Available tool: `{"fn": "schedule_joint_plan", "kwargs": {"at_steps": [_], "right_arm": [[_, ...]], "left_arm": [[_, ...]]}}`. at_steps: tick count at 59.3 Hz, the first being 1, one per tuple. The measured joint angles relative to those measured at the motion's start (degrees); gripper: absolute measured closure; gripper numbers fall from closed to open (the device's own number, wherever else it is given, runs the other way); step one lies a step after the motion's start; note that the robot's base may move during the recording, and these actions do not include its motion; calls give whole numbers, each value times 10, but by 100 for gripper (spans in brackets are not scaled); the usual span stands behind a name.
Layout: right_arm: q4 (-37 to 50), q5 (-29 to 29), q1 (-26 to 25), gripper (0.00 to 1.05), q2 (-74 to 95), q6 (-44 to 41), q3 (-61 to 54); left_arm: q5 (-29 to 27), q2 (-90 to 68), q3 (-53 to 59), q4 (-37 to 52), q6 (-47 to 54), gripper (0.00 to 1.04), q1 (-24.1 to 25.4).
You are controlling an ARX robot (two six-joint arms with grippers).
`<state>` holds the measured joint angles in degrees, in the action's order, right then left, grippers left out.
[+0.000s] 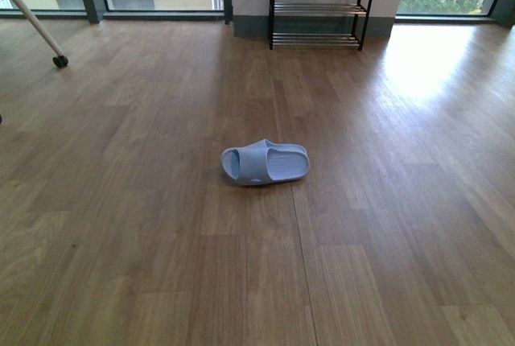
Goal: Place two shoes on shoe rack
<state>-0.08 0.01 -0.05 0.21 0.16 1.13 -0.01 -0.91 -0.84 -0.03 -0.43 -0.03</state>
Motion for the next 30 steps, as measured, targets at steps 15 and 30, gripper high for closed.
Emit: {"fn": "schedule_joint_plan", "kwargs": {"at_steps": [15,30], "right_arm": [[0,0,0,9,0,0,0],[0,0,0,9,0,0,0]], "left_arm": [[0,0,0,0,0,9,0],[0,0,0,0,0,9,0]]}}
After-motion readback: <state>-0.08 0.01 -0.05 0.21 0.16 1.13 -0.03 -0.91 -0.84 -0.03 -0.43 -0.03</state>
